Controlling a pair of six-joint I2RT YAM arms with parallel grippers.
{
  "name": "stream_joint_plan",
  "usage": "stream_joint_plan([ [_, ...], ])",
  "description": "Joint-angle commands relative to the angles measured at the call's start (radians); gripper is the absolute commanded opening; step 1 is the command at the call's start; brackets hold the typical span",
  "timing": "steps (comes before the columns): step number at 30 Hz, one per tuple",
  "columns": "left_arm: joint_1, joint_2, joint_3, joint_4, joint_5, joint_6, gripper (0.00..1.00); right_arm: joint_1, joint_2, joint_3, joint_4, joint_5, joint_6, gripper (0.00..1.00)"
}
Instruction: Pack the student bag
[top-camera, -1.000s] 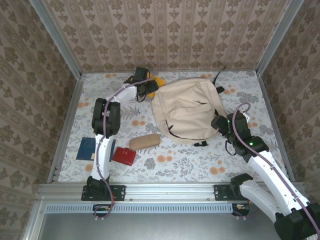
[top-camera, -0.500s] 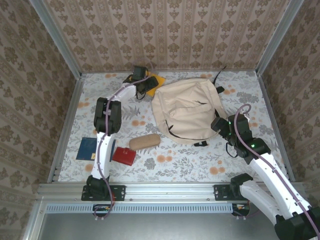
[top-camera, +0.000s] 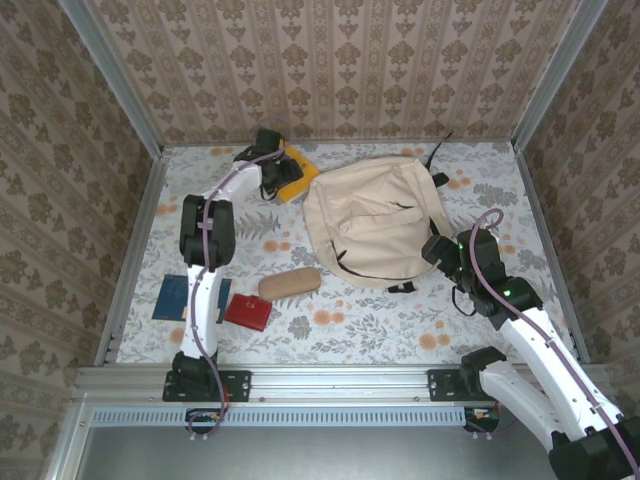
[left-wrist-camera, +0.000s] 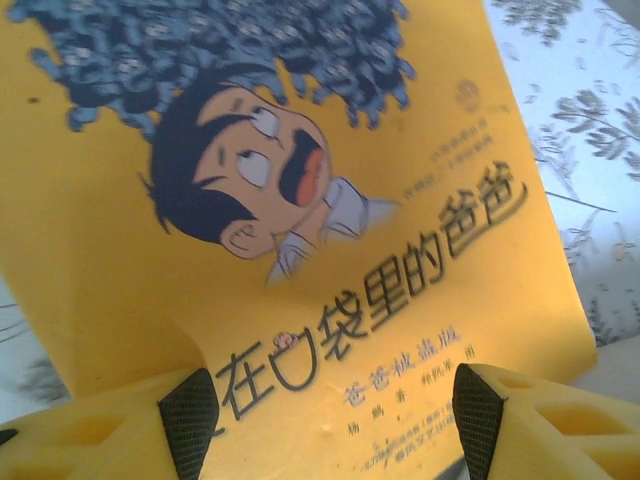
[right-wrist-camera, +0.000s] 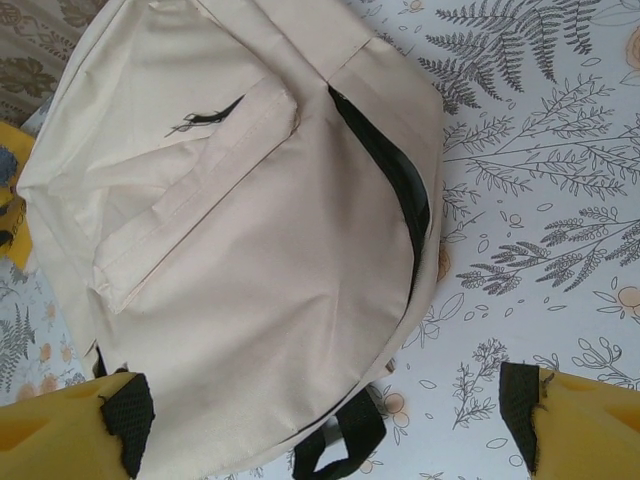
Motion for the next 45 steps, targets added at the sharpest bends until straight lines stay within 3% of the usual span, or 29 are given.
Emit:
stream_joint_plan([
  [1, 0.045, -0.045, -0.148, -0.17, -0.019, 0.042, 0.66, -0.004, -0.021, 0.018, -0.016, -0.013, 0.016, 0.93],
  [4, 0.052, -0.167, -0.304, -0.13, 0.086, 0.047, 0.56, -0.004, -0.022, 0.023, -0.012, -0.018, 0.018, 0.93],
  [11, 0.019, -0.357, -0.529, -0.123, 0.093, 0.08, 0.58, -0.005, -0.009, 0.021, 0.036, -0.037, 0.033, 0.93],
  [16, 0.004, -0.407, -0.558, -0.176, 0.017, 0.122, 0.6, -0.004, -0.001, 0.026, 0.042, -0.059, 0.038, 0.92],
  [20, -0.002, -0.452, -0.538, -0.137, 0.039, 0.152, 0.6, -0.005, -0.006, 0.02, 0.039, -0.061, 0.036, 0.92],
  [26, -0.031, -0.404, -0.412, -0.105, 0.079, 0.167, 0.61, -0.006, -0.006, 0.008, 0.041, -0.066, 0.042, 0.92],
  [30, -0.046, -0.324, -0.342, -0.11, 0.073, 0.136, 0.56, -0.005, -0.007, 0.003, 0.042, -0.068, 0.047, 0.92],
  [35, -0.048, -0.249, -0.302, -0.096, 0.052, 0.106, 0.35, -0.006, -0.012, 0.003, 0.033, -0.069, 0.047, 0.92],
  [40, -0.048, -0.19, -0.27, -0.124, 0.057, 0.124, 0.24, -0.005, -0.019, 0.0, 0.03, -0.07, 0.047, 0.92],
  [45, -0.048, -0.168, -0.276, -0.195, 0.069, 0.177, 0.23, -0.005, -0.036, -0.012, 0.029, -0.071, 0.052, 0.92],
])
